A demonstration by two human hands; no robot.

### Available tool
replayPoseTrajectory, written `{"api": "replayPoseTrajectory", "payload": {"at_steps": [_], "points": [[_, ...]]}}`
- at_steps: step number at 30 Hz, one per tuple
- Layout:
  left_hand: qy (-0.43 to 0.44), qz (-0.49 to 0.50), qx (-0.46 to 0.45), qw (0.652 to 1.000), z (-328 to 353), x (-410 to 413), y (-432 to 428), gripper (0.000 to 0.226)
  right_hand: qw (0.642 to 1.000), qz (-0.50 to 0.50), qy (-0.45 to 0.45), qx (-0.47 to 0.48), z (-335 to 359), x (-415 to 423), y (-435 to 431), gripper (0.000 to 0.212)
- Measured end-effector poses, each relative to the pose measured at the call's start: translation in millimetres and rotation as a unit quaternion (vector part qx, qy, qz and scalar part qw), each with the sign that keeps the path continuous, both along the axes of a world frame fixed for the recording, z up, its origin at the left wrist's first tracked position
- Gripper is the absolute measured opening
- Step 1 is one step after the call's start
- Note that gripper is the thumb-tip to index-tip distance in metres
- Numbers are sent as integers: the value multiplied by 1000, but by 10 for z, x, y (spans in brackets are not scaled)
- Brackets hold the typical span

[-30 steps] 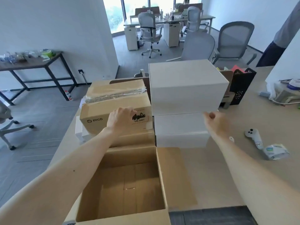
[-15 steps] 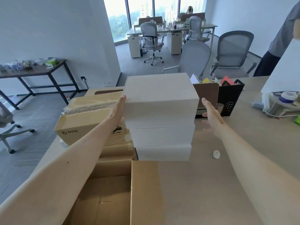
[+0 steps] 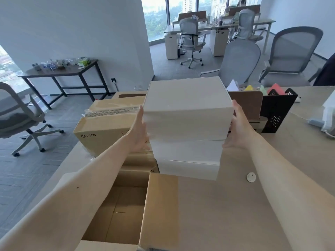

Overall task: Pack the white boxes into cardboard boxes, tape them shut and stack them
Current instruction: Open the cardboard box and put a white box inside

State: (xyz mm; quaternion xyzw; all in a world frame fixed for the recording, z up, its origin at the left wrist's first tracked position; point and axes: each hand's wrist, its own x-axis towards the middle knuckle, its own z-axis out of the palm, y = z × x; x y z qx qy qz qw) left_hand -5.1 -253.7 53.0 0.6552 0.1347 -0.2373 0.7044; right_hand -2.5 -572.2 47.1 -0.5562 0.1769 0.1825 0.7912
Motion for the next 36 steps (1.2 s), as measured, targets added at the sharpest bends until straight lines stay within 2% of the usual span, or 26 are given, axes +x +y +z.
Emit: {"api": "replayPoseTrajectory", "payload": {"at_steps": [4, 10, 14, 18, 20, 22, 25, 29, 33, 36], "points": [[-12, 29, 18, 999, 47, -62, -66, 70, 998, 10, -1, -61, 78, -85, -46, 52], [-26, 41, 14, 999, 95, -185, -124, 58, 995, 3, -18, -94, 74, -194, -20, 48], [-38, 23, -2, 999, 4, -241, 34, 71, 994, 42, -30, -93, -26, -335, -176, 46], [-18, 3, 12, 1000, -83, -225, 178, 87, 991, 63, 14, -120, -35, -408, -314, 80], [-6, -9, -9, 1000, -64, -217, 161, 83, 990, 53, 37, -129, 9, -420, -259, 90], [5, -18, -32, 999, -24, -214, 153, 81, 992, 42, 38, -114, 51, -448, -190, 83], [2, -48, -29, 998, 13, -294, 189, 80, 997, 35, 28, -65, 75, -527, -190, 55], [-24, -82, -8, 996, -26, -480, 315, 102, 996, 83, 10, -21, 47, -616, -263, 59], [-24, -97, -17, 995, -95, -650, 472, 83, 989, 144, -10, -34, 59, -735, -175, 69], [-33, -92, -18, 995, -136, -800, 616, 87, 989, 134, -26, -56, 28, -839, -73, 61]]}}
